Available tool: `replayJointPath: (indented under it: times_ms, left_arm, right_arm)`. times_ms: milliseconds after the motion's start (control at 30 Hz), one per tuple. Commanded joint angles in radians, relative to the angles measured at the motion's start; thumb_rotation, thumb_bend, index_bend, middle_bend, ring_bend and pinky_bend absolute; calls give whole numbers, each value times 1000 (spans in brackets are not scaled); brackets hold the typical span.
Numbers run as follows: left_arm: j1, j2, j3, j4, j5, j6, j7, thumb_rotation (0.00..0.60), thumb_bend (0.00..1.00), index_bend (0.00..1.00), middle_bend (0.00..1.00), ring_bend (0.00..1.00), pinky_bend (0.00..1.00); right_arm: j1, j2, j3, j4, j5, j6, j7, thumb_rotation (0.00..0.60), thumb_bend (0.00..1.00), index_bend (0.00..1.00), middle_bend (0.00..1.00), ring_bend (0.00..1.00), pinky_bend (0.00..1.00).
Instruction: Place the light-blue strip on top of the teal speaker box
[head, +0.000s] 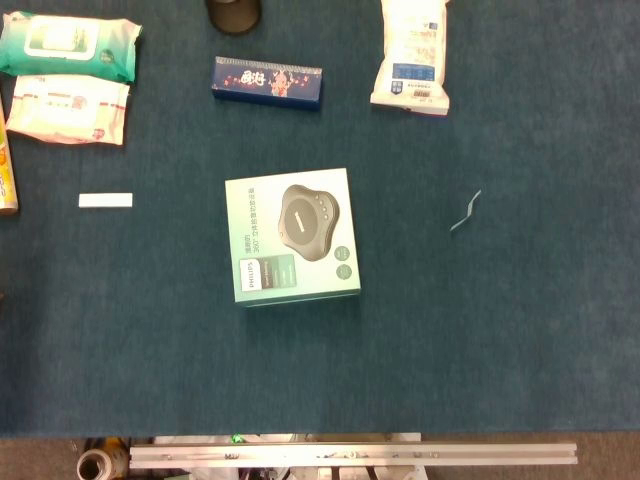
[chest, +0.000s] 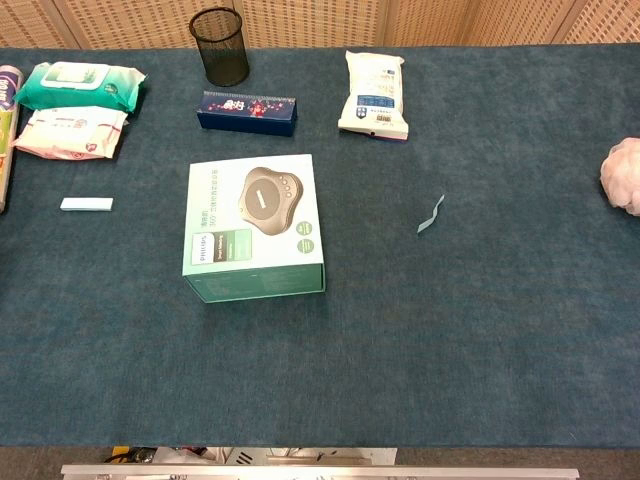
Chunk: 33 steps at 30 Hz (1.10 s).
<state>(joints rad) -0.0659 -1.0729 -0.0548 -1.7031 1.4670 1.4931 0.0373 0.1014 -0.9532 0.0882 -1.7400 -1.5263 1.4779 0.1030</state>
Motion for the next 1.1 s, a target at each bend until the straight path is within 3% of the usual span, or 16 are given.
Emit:
replayJointPath:
  times_ms: [33,333,433,567,667,867,1100]
  left_arm:
    - [-1,1,1,0,1,-1,-1,600,363,86,308,278,321]
    - [8,-2,13,6,15,8,-18,600,362,86,308,278,320]
    - [13,-2,16,6,20,16,-25,600,362,86,308,278,321]
    - [25,0,20,9,26,33,-38,600,362,86,308,278,321]
    - [36,1,28,12,30,44,-45,600,362,85,308,278,321]
    - [54,2,37,15,34,60,-55,600,362,86,308,278,321]
    - [64,7,40,15,25,63,-64,600,362,85,308,278,321]
  right_arm:
    - [6,2,0,-4,-6,-4,-3,600,232,430,570,520,683]
    - [120,-3,24,-70,-81,-112,-63,600,231,430,602,566,662]
    - [172,-17,41,-97,-80,-173,-128,600,230,430,706,699,752]
    - [257,-47,62,-122,-50,-289,-211,600,230,430,868,889,984]
    - [332,-84,75,-118,-8,-398,-278,600,230,454,953,984,1000]
    - [446,-198,86,-61,65,-535,-384,600,230,519,1000,1000,1000]
    - [515,-298,78,1,133,-610,-458,600,230,524,1000,1000,1000]
